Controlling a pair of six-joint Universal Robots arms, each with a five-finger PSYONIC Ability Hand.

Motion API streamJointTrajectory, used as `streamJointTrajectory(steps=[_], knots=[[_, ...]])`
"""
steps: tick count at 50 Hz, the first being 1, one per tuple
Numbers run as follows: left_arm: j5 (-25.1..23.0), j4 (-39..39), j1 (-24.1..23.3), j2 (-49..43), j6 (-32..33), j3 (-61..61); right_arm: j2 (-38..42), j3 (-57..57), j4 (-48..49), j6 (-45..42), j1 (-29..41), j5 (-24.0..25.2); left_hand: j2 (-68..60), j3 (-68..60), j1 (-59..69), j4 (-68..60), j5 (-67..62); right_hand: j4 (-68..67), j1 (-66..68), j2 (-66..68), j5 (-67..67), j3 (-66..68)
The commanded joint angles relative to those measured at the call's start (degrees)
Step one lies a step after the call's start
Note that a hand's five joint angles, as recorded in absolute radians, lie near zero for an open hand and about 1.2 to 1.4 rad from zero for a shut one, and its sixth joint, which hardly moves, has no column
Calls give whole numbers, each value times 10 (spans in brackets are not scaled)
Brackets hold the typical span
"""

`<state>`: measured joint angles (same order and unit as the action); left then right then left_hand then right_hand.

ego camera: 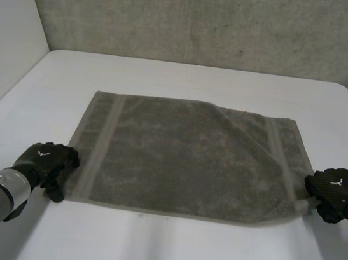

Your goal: Fold the towel.

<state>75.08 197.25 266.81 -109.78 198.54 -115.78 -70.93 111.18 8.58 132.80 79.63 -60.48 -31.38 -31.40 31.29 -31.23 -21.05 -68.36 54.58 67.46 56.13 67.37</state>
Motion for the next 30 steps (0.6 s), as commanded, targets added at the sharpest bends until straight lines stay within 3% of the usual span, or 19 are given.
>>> streamJointTrajectory(steps=[1, 12, 30], knots=[[2, 26, -1, -17, 19, 10, 0, 0, 0, 0, 0, 0, -101, -101, 102, -103, -104, -116, 254, 125, 139, 126], [4, 33, -6, -21, 26, 20, 0, 0, 0, -1, -1, -1, -286, -286, 287, -288, -289, -116, 254, 125, 139, 126], [0, 32, -16, 35, 17, -17, -1, 1, -1, -2, 0, 1, -273, -272, 274, -274, -276, -116, 254, 125, 139, 126]])
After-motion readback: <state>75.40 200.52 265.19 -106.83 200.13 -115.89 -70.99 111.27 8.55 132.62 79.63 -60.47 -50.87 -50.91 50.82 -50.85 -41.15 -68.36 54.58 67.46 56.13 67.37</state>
